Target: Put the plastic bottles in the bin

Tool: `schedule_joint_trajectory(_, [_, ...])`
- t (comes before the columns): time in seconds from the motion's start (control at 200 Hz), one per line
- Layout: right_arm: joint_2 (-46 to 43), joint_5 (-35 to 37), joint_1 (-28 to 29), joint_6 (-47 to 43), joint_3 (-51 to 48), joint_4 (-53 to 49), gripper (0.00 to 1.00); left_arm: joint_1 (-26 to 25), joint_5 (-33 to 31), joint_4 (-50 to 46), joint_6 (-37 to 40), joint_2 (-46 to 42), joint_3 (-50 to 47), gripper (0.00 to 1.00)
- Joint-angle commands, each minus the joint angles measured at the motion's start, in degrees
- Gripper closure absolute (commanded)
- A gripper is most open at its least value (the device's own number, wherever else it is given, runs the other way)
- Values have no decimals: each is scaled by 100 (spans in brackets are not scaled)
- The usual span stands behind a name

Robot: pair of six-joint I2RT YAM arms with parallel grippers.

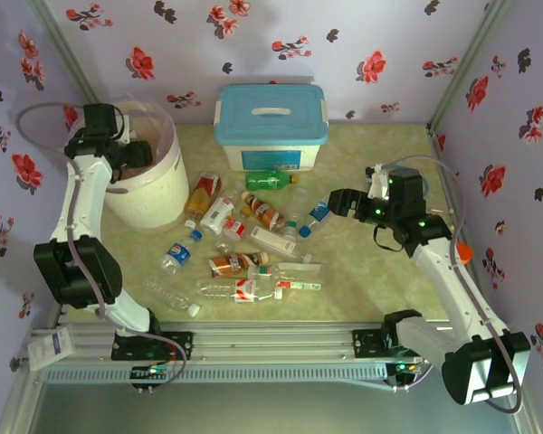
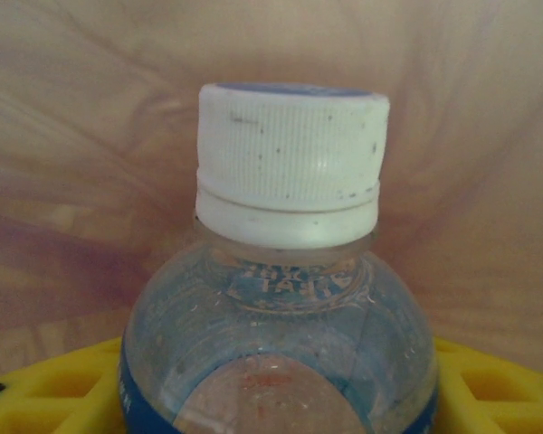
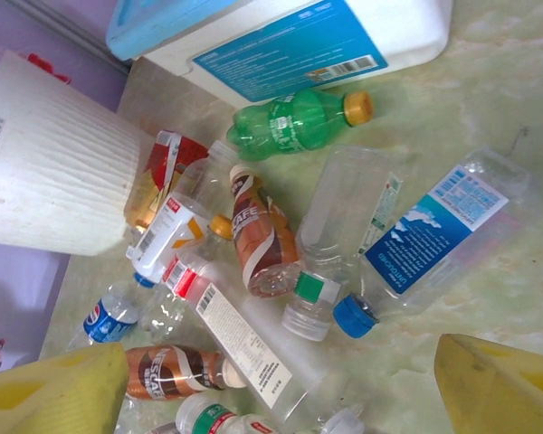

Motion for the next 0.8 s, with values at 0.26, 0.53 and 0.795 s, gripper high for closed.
schedule_joint_trajectory(0.26, [-50,215,-108,-216,-201,-95,11,43,136,30,91,507,-419,94])
schedule_joint_trajectory(0.53, [-122,-97,-99,-519,-283,47,10,43,281,28,104,792,-428,55])
schedule_joint_trajectory(0.795, [99,216,432,-1355,-31,-684,10,49,299,-63,118,745,-353,13])
